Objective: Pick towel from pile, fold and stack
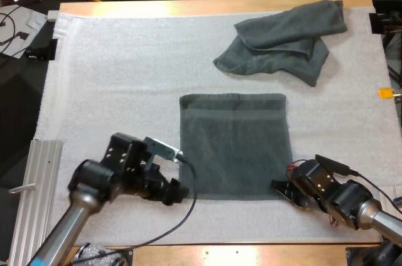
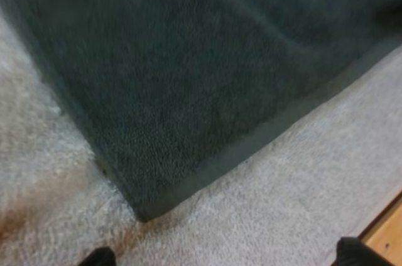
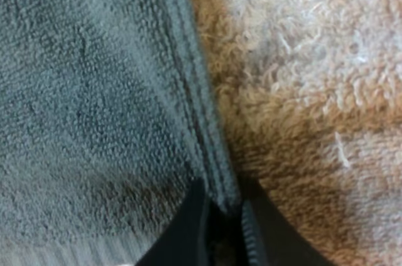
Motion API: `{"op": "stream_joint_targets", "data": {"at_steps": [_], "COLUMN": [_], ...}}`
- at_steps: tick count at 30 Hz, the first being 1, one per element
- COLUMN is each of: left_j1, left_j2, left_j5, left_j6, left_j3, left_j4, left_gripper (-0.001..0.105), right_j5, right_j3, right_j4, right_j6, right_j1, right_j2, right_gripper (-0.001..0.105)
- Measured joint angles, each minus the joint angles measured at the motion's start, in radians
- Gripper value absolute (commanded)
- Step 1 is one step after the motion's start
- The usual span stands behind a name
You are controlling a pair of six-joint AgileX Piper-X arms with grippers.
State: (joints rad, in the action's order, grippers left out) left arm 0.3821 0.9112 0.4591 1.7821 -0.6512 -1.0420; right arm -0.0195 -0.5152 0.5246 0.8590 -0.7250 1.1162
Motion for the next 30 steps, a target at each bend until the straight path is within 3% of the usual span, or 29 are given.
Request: {"op": "stream_joint_targets", "data": {"at_steps": [16, 30], "left_j1": [0.072, 0.070], "left_j2": [0.394, 0.533], "left_j5": [-0.026, -0.020], "left_j6": [0.000, 0.000], "left_j3": [0.001, -0.004], "left_j4": [0.166, 0.198], "left_gripper": [0.066, 0.066], "right_j5": [0.000, 0.000], "right_j3": [0.000, 0.000], "right_j4": [0.002, 0.002], "right_j6": [0.000, 0.000], "right_j1": [0.000, 0.000], "right_j2": [-0.006, -0.006], "right_gripper": [0.000, 0.000]}}
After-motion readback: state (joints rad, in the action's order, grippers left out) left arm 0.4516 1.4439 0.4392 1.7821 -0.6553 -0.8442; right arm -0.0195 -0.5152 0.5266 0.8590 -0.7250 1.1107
